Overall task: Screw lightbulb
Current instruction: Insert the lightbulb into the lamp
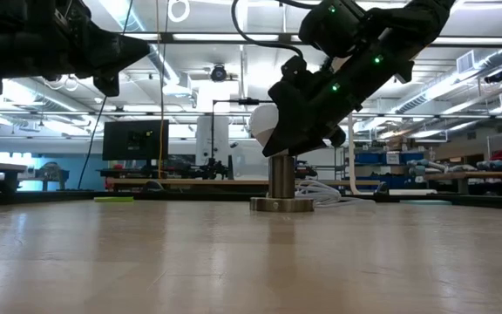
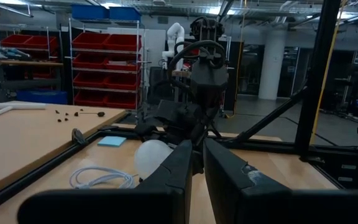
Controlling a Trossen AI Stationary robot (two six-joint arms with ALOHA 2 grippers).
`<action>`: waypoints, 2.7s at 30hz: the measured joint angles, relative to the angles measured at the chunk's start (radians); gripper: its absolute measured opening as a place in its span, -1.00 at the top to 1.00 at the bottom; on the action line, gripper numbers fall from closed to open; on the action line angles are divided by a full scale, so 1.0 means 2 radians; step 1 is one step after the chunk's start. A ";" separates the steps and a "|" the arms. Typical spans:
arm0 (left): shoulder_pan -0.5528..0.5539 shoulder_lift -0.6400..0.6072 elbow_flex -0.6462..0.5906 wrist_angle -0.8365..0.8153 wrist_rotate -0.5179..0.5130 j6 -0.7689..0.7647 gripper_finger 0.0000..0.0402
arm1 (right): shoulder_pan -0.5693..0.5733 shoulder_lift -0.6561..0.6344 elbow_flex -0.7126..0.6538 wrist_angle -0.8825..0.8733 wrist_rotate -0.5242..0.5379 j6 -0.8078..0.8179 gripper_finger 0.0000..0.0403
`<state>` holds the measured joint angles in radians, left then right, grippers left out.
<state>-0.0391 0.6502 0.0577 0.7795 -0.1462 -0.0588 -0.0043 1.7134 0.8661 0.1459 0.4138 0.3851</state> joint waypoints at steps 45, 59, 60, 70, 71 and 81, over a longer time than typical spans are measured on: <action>0.000 0.000 -0.001 -0.012 0.000 -0.001 0.77 | 0.011 -0.059 -0.001 -0.095 0.002 -0.024 -0.33; 0.000 0.000 -0.001 -0.015 0.000 -0.001 0.77 | 0.028 -0.160 0.000 -0.119 -0.008 -0.076 -0.42; 0.000 0.000 -0.001 -0.015 0.000 -0.001 0.77 | 0.028 -0.169 0.000 -0.121 -0.008 -0.076 -0.41; 0.000 0.078 0.090 -0.123 -0.014 0.023 0.97 | 0.027 -0.240 0.001 -0.171 0.006 -0.086 0.51; 0.001 0.097 0.099 -0.122 -0.025 0.027 0.97 | 0.027 -0.241 0.001 -0.181 0.009 -0.088 0.66; 0.082 0.350 0.114 0.139 0.064 -0.055 0.99 | 0.004 -0.245 -0.043 -0.125 0.008 -0.079 0.97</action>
<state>0.1251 1.3510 0.2848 1.0585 -0.0190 -0.1683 0.0029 1.2243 0.7792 -0.1045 0.4300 0.2272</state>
